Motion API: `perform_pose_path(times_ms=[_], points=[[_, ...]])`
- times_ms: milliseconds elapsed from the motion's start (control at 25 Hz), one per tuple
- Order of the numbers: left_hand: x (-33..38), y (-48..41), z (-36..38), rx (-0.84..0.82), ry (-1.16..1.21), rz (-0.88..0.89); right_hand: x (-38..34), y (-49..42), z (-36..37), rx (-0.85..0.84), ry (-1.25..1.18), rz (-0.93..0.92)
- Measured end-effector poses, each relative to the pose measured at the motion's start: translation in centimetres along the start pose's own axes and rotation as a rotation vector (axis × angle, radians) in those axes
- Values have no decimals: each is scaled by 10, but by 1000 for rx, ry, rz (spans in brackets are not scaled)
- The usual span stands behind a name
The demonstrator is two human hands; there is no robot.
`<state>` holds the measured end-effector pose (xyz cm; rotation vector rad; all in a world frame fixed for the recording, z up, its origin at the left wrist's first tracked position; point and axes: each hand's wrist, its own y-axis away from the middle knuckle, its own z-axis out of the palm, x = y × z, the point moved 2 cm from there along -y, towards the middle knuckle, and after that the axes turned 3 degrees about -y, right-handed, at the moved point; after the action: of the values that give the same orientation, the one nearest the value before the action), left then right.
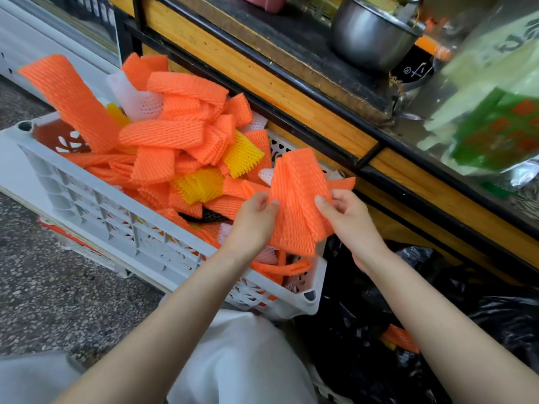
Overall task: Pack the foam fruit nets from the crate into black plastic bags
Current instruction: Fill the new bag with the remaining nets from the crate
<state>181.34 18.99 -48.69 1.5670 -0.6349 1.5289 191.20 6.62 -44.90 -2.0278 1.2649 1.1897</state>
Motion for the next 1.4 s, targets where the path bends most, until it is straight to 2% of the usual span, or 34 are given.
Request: perform_pose_path(times_ms=[120, 280, 440, 520, 600, 680, 800, 880, 960, 1080, 1160, 1320, 1400], points=[[-1, 4, -2, -51, -16, 15, -1, -5, 3, 57, 123, -27], [0, 8, -4, -62, -71, -33, -9, -1, 13, -39, 22, -23], [-2, 0, -18, 199, -96, 59, -17, 2, 15, -35, -174, -9], [-2, -2, -20, 205, -50, 98, -16, 0, 23, -50, -218, 6], [1, -1, -14, 121, 23, 98, -15, 1, 38, -66, -142, 30], [2, -2, -15, 149, -47, 171, -15, 2, 56, -141, 28, -45], [5, -4, -38, 412, -328, 297, -23, -3, 73, -255, 180, -191], [10, -3, -57, 537, -347, 310, -22, -22, 70, -214, 266, -296], [14, -3, -68, 595, -338, 315, -13, -53, 60, -143, 479, -353], [17, -6, -71, 590, -337, 315, 10, -90, 46, -235, 840, -183], [14, -9, -68, 557, -340, 296, 22, -94, 44, -313, 988, -130], [6, -13, -60, 504, -350, 249, 28, -91, 43, -140, 808, -305], [3, -13, -56, 480, -339, 237, 21, -87, 36, -22, 727, -315]])
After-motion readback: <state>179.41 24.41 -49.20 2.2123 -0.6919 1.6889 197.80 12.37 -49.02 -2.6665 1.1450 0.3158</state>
